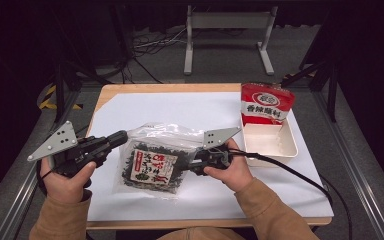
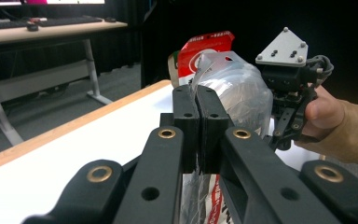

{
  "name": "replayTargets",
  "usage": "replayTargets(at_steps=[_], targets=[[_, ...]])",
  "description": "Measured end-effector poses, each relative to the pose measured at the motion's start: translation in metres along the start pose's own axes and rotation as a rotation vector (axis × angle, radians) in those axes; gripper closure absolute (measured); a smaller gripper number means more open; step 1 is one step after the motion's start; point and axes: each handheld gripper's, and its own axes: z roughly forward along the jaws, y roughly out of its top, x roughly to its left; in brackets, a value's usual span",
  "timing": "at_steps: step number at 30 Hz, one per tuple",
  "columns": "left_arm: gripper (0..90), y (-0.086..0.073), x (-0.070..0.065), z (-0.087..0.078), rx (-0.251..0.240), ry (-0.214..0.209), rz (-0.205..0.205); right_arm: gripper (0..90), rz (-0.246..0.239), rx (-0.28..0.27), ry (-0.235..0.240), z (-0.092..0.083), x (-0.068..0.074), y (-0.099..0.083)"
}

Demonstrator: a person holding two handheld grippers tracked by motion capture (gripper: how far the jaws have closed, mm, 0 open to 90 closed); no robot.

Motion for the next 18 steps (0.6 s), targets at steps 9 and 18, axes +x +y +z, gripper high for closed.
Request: replayTargets(at_steps=[9,18], targets=[[75.9,0.002,-0.006,-0.002,-0.036,0.000,0.025,76.3,-0.028,0.008,-0.021,-0.017,0.005,0.011],[53.8,0.006,-0.014,-0.001,-0.026,0.005,0.054,76.3,-0.057,0.034,-0.075,-0.047,0.010,0.025]])
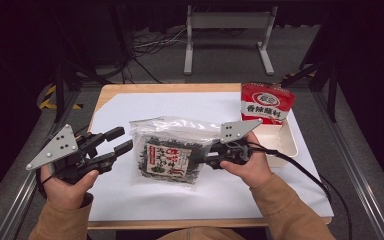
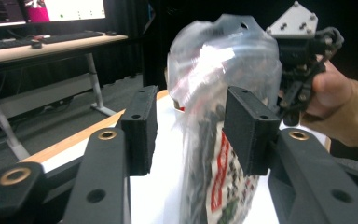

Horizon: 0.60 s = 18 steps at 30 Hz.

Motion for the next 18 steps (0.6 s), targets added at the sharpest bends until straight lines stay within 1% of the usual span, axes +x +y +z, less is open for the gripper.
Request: replayTargets(at_steps=[4,6,7,10,12,17,18], targets=[[51.3,0.000,0.001,-0.002,0.004,0.008,-0.004,76.3,-0.013,0.019,-0.028,-0.015,-0.001,0.006],[50.5,-0.002,0.002,-0.002,0.002,0.012,-0.013,76.3,-0.019,0.031,-0.045,-0.021,-0.001,0.008],[50.0,-0.002,0.002,-0.002,0.002,0.012,-0.013,76.3,-0.019,0.031,-0.045,-0.021,-0.001,0.008],[48.1,-0.004,0.005,-0.003,0.001,0.016,-0.028,76.2,-0.033,0.058,-0.082,-0.035,-0.003,0.012],[47.4,-0.006,0.007,-0.002,0.001,0.020,-0.039,76.3,-0.034,0.065,-0.102,-0.043,-0.004,0.014],[45.9,-0.008,0.011,-0.001,0.012,0.025,-0.049,76.2,-0.035,0.070,-0.127,-0.058,-0.006,0.018],[45.2,-0.009,0.011,-0.001,0.004,0.025,-0.053,76.3,-0.035,0.072,-0.133,-0.061,-0.006,0.019]])
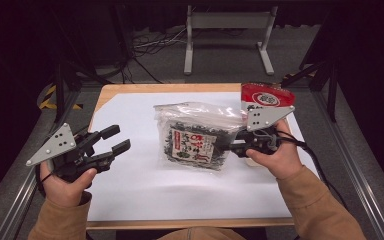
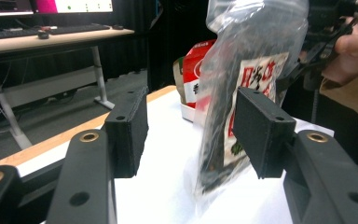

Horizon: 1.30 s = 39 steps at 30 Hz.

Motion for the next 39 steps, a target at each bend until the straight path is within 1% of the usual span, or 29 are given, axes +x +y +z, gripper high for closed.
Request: replayTargets(at_steps=[5,10,14,21,23,28,29,34,39], targets=[[42.9,-0.002,0.002,0.001,0.003,0.000,-0.004,76.2,0.008,0.008,-0.023,-0.015,-0.005,0.002],[41.9,-0.005,0.005,0.003,0.019,0.001,-0.012,76.2,0.018,0.014,-0.047,-0.030,-0.010,0.003],[41.0,-0.007,0.007,0.004,0.028,0.003,-0.021,76.2,0.024,0.010,-0.062,-0.040,-0.015,0.004],[39.8,-0.010,0.012,0.004,0.037,0.005,-0.035,76.2,0.034,0.030,-0.085,-0.057,-0.024,0.005],[39.5,-0.011,0.013,0.005,0.037,0.008,-0.034,76.1,0.032,0.029,-0.093,-0.061,-0.026,0.005],[38.4,-0.013,0.015,0.006,0.037,0.009,-0.040,76.1,0.047,0.017,-0.121,-0.076,-0.034,0.006],[38.4,-0.013,0.015,0.006,0.042,0.007,-0.040,76.1,0.047,0.017,-0.121,-0.076,-0.034,0.006],[38.4,-0.014,0.016,0.007,0.050,0.004,-0.045,76.1,0.058,0.029,-0.157,-0.091,-0.041,0.008],[37.6,-0.016,0.019,0.008,0.056,0.007,-0.045,76.0,0.066,0.037,-0.184,-0.099,-0.046,0.008]])
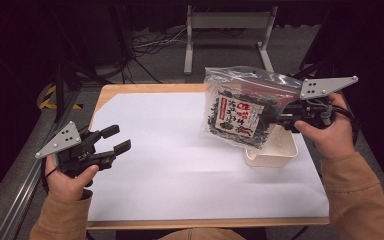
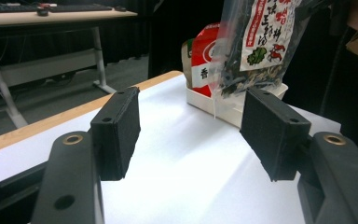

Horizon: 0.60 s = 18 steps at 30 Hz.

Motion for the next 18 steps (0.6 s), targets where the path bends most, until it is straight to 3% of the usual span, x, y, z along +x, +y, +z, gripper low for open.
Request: replayTargets(at_steps=[18], targets=[[36.2,-0.004,0.005,0.004,0.029,-0.006,-0.015,76.0,0.071,0.030,-0.092,-0.016,-0.030,-0.006]])
